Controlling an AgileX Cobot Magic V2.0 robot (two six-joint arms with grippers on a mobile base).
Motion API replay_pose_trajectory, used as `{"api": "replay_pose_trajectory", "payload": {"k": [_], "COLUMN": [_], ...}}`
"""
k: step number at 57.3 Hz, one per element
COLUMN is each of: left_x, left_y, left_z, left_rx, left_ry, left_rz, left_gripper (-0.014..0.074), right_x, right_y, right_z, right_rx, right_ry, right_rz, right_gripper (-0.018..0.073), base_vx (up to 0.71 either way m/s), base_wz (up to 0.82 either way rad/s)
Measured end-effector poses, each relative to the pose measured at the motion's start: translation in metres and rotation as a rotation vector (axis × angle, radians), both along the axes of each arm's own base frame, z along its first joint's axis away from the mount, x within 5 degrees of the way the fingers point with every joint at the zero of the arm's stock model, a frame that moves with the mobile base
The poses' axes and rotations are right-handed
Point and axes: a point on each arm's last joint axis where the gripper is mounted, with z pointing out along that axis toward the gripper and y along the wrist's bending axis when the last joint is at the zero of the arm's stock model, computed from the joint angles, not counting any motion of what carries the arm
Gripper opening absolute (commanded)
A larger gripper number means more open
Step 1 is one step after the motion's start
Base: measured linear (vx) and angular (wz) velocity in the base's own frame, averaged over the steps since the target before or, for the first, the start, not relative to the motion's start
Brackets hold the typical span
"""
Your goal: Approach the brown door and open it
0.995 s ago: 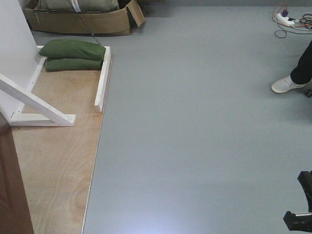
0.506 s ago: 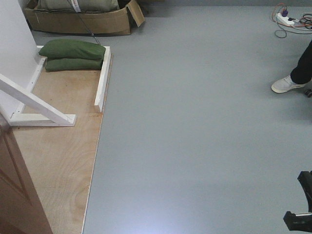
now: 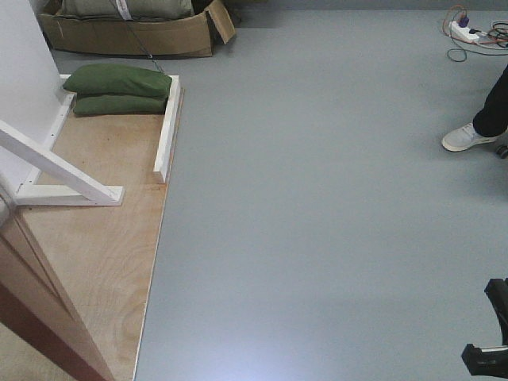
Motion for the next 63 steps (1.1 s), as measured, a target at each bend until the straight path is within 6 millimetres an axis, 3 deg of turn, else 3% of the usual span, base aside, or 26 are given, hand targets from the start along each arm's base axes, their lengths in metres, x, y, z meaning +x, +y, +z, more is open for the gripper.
{"api": "replay_pose_trajectory", "payload": {"k": [22,45,63], "left_x": [0.017,0.034,0.053], "left_y": [-0.031,-0.08,-0.104], "left_z": [-0.001,0.0,-0.009], "left_rx": [-0.009,0.002,-0.001], "left_ry": [0.002,0.0,0.037], "left_rz": [-0.144,-0.394,-0.515], "left_gripper": [0.0036,0.0036,0.0036], "right_x": [0.0,0.0,0.0], "right_y": [0.0,0.0,0.0], "right_z": [0.0,0.0,0.0], "right_rx": [0.0,0.0,0.0], "right_ry": [0.0,0.0,0.0], "right_rz": [0.0,0.0,0.0], "right_gripper": [0.0,0.0,0.0], "base_vx": [0.0,0.0,0.0], "base_wz": [0.0,0.0,0.0]}}
